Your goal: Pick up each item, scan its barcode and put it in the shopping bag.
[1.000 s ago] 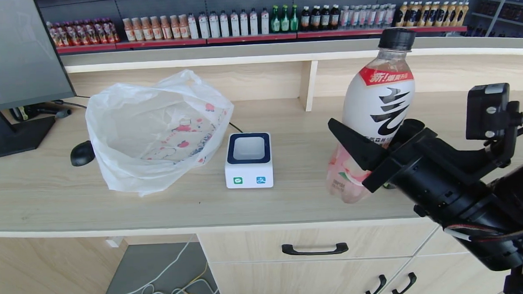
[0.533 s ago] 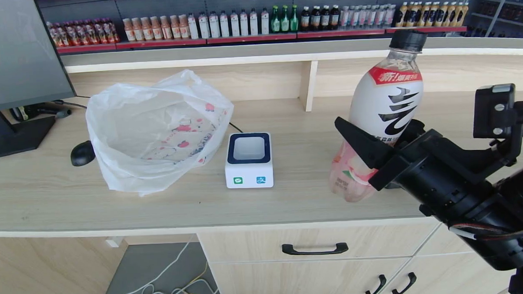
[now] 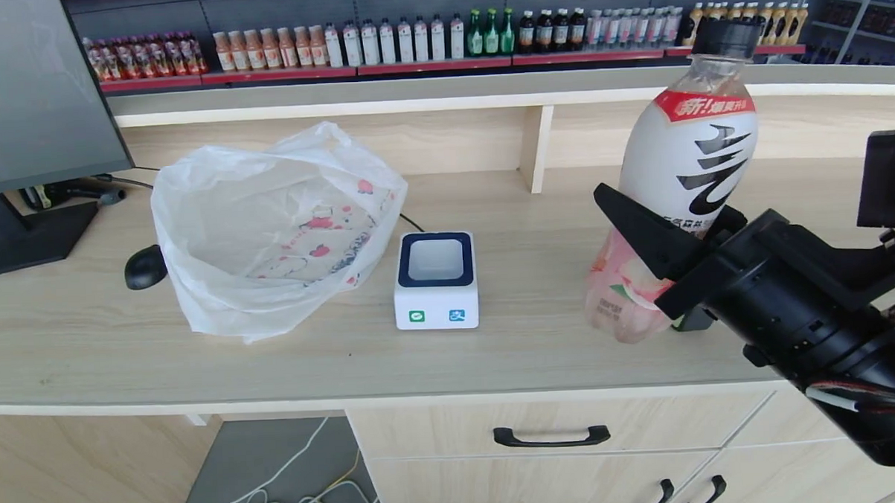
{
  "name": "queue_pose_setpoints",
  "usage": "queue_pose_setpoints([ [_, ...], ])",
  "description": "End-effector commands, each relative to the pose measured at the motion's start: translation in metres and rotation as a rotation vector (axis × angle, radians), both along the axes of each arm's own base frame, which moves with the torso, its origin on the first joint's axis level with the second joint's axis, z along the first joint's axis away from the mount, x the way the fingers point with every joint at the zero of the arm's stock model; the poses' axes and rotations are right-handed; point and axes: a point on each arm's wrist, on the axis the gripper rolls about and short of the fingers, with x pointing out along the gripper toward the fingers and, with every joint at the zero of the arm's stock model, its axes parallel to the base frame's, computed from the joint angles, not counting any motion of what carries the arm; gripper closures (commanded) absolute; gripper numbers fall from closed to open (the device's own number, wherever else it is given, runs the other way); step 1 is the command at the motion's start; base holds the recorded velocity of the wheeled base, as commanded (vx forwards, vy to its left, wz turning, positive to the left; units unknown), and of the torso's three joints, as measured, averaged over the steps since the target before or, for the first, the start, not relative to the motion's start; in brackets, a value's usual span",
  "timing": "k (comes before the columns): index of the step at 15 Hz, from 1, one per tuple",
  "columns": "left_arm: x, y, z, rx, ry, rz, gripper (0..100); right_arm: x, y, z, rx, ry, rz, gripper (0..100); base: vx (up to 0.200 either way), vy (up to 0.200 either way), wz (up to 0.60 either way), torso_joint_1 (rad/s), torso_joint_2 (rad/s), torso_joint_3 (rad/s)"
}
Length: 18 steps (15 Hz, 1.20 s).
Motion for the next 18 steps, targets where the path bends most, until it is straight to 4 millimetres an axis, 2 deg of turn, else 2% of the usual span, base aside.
queue_pose_setpoints([
  [1, 0.000, 0.000, 0.000, -0.001, 0.000, 0.000, 0, 0.000, 0.000, 0.001, 0.003, -0.005, 0.003, 100, 0.000, 0.200, 0.00, 0.012, 0.01, -0.007],
  [8, 0.000, 0.000, 0.000, -0.001, 0.000, 0.000, 0, -0.008, -0.006, 0.008, 0.023, -0.026, 0.006, 100, 0.000, 0.200, 0.00, -0.001, 0.00, 0.002],
  [11, 0.000, 0.000, 0.000, 0.002, 0.000, 0.000, 0, -0.010, -0.006, 0.010, 0.039, -0.024, 0.016, 100, 0.000, 0.000, 0.00, 0.000, 0.00, 0.000],
  [13, 0.000, 0.000, 0.000, 0.002, 0.000, 0.000, 0, -0.018, -0.012, 0.001, 0.012, 0.002, 0.017, 100, 0.000, 0.000, 0.00, 0.000, 0.00, 0.000],
  [18, 0.000, 0.000, 0.000, 0.002, 0.000, 0.000, 0, -0.013, -0.009, 0.014, 0.063, -0.027, 0.027, 100, 0.000, 0.000, 0.00, 0.000, 0.00, 0.000],
])
